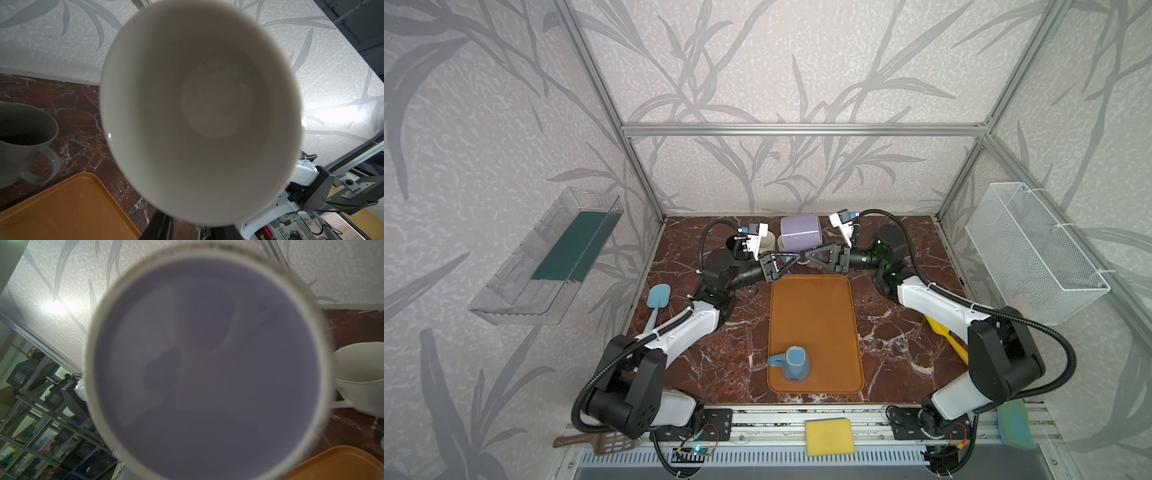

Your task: Turn the mug right side up

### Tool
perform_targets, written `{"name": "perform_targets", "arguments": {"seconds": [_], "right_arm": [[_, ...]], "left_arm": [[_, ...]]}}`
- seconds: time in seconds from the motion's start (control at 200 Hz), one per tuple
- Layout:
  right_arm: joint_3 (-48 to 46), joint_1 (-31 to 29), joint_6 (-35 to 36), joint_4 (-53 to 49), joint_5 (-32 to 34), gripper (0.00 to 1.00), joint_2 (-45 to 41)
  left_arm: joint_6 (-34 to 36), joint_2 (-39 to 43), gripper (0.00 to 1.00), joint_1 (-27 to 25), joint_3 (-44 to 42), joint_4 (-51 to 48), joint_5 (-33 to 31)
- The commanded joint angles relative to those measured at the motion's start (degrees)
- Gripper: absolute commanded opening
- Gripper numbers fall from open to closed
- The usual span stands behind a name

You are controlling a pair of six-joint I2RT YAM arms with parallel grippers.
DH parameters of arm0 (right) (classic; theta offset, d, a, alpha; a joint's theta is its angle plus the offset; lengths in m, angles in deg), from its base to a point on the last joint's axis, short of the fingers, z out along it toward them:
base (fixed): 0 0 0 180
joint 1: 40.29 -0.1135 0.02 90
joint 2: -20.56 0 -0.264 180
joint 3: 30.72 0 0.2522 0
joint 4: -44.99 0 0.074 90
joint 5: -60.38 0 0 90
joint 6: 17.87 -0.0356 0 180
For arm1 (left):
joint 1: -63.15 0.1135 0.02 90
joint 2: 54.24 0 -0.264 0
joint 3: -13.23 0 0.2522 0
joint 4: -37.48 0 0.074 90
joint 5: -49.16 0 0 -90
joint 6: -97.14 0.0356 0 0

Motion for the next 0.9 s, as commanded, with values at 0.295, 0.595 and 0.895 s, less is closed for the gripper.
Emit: {"name": "perform_targets", "arguments": {"seconds": [0.295, 0.595, 0.895], "right_arm": [[1.98, -1.21, 1.42, 4.49, -1.30, 0.00, 0.55], [2.56, -1.96, 2.73, 2.85, -1.50, 0.00, 0.55], [3.15, -2.33, 2.78, 2.72, -2.38, 0.00, 0.93]], "left_arm": [[-5.11, -0.75, 0.25, 0.38, 1.67, 8.18, 2.87], [-5.46, -0.86, 0.27, 0.38, 1.41, 7.88, 2.73], [-5.55, -0.87, 0.23, 0.39, 1.66, 7.53, 2.55]]}}
